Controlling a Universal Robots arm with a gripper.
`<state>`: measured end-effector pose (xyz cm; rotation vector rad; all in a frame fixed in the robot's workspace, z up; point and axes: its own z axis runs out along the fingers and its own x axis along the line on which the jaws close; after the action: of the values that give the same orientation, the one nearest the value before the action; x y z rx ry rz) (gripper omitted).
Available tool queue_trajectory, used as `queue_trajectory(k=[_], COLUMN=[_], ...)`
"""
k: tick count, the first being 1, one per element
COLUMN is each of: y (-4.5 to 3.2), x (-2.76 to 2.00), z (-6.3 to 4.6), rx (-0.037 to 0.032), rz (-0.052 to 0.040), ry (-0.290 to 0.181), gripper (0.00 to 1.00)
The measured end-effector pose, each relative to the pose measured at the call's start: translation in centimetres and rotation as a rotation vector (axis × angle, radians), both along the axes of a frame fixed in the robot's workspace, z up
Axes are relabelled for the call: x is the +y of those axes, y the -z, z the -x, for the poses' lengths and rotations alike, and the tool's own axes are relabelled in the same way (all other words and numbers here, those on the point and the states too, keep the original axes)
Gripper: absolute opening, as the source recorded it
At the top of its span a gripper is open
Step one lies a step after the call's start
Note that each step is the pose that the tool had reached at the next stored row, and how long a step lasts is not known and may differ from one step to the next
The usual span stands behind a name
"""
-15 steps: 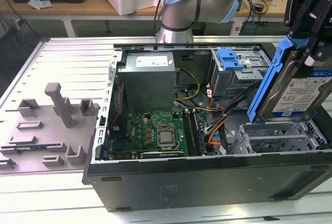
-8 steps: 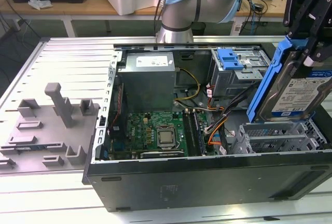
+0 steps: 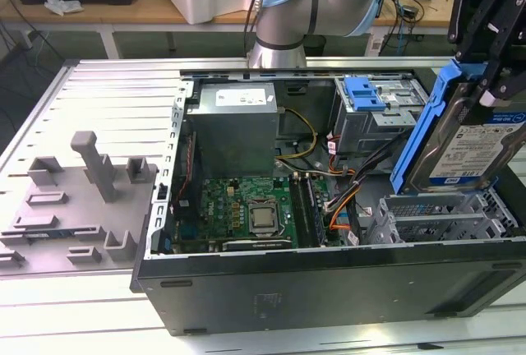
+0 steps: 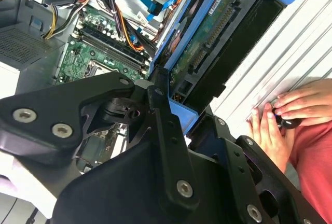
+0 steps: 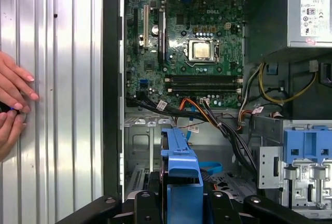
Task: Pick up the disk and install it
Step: 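Insert the disk into the insertion slot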
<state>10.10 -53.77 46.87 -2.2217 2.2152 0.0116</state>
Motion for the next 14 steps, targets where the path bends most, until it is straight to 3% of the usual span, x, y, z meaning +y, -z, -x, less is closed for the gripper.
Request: queue_trajectory(k=[14], y=[0.35], x=[-0.26], z=[0.0], rx=[0.0], rz=[-0.0001], ry=[0.0], gripper=[0.37])
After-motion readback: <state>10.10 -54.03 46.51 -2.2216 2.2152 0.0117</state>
